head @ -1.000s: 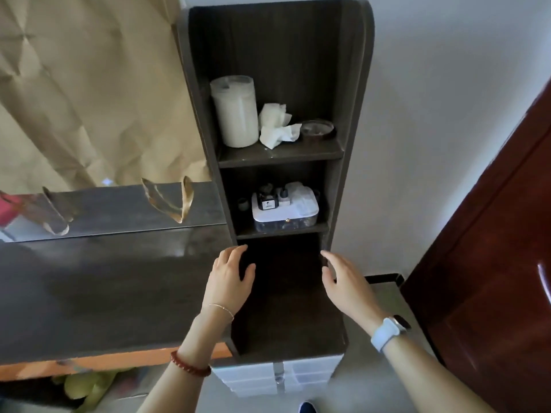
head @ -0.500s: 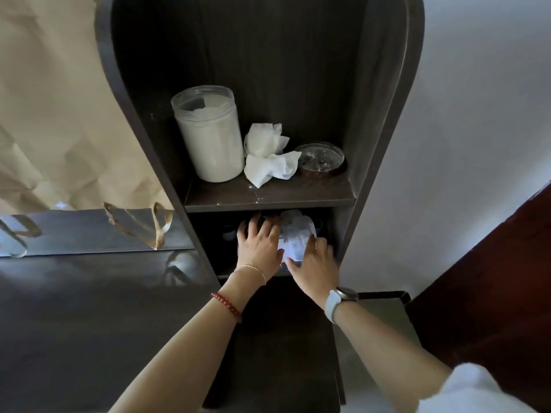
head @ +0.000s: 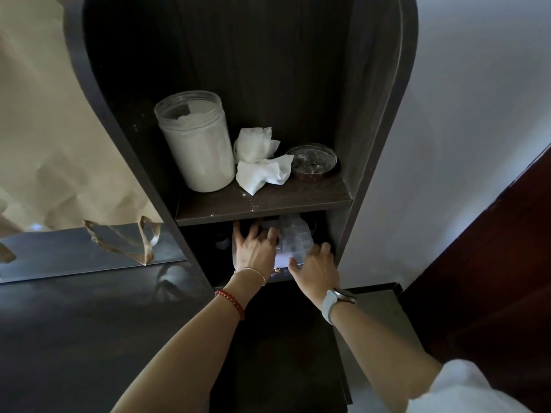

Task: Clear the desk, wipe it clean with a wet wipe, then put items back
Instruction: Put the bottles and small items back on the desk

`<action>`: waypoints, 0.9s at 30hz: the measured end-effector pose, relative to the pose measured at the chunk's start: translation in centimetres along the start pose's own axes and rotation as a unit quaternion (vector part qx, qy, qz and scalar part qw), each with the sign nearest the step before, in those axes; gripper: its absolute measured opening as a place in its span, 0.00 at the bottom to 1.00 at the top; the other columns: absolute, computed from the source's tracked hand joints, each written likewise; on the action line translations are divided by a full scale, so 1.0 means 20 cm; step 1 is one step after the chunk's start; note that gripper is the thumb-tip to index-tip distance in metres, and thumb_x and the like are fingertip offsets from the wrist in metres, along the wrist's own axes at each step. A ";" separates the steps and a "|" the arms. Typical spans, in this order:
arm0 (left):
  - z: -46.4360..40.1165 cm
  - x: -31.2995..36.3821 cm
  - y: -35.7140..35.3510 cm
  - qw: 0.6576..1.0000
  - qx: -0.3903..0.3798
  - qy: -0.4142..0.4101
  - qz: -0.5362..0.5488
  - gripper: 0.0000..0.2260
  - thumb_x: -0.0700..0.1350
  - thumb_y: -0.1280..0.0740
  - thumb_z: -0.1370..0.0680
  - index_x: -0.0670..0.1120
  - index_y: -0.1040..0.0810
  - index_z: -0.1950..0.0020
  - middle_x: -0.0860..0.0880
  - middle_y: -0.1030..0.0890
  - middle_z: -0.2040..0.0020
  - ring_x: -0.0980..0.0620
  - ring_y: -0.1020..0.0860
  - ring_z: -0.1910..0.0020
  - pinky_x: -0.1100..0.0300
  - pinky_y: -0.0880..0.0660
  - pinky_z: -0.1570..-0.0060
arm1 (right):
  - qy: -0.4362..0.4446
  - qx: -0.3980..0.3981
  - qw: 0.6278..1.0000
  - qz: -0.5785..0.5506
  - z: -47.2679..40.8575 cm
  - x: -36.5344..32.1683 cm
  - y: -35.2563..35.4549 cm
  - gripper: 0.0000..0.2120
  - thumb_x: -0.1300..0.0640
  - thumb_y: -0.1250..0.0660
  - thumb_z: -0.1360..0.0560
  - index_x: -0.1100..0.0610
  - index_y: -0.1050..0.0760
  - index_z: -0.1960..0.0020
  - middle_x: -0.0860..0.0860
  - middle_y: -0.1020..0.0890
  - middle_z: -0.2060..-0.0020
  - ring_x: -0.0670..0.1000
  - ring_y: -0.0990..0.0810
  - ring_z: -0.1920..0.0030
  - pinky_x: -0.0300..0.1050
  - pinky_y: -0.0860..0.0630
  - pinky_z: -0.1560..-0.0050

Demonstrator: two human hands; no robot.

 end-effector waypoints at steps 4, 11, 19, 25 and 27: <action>0.11 0.00 0.08 0.992 0.110 -0.043 0.033 0.19 0.45 0.21 0.44 0.46 0.24 0.58 0.51 0.18 0.64 0.49 0.20 0.47 0.35 0.33 0.42 | -0.007 0.034 0.997 -0.073 0.07 0.03 0.06 0.22 0.50 0.34 0.29 0.66 0.31 0.44 0.61 0.27 0.48 0.61 0.23 0.53 0.47 0.27 0.60; 0.62 -0.18 0.06 0.947 0.172 0.061 0.263 0.12 0.45 0.32 0.30 0.48 0.29 0.49 0.47 0.19 0.52 0.54 0.26 0.51 0.63 0.36 0.49 | 0.126 0.037 0.958 -0.255 0.52 0.20 -0.01 0.25 0.51 0.32 0.31 0.59 0.33 0.37 0.49 0.31 0.49 0.43 0.26 0.55 0.27 0.27 0.56; 1.04 -0.43 -0.24 0.926 0.038 0.266 0.265 0.14 0.39 0.27 0.32 0.42 0.24 0.49 0.45 0.19 0.51 0.44 0.21 0.52 0.58 0.29 0.54 | 0.097 -0.223 0.969 -0.045 0.69 0.39 -0.71 0.22 0.52 0.30 0.35 0.63 0.28 0.45 0.59 0.25 0.55 0.58 0.23 0.64 0.49 0.26 0.68; 1.16 -0.50 -0.34 0.906 0.023 0.333 0.259 0.13 0.40 0.28 0.31 0.43 0.24 0.49 0.46 0.19 0.51 0.45 0.22 0.52 0.55 0.28 0.51 | 0.137 -0.309 0.941 0.011 0.59 0.37 -1.03 0.24 0.54 0.32 0.29 0.61 0.33 0.38 0.58 0.29 0.45 0.60 0.23 0.53 0.46 0.29 0.58; 1.19 -0.51 -0.36 0.899 0.016 0.355 0.256 0.13 0.40 0.28 0.31 0.44 0.24 0.48 0.47 0.19 0.51 0.45 0.22 0.51 0.55 0.28 0.50 | 0.145 -0.320 0.936 0.003 0.57 0.38 -1.10 0.25 0.55 0.32 0.29 0.62 0.34 0.36 0.59 0.30 0.44 0.60 0.24 0.51 0.47 0.28 0.55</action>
Point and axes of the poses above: each hand's wrist, its own z-axis away from the middle knuckle, its own y-axis out of the back of the hand, x = y × z, the point moved 8 cm from there along -z, towards the middle knuckle
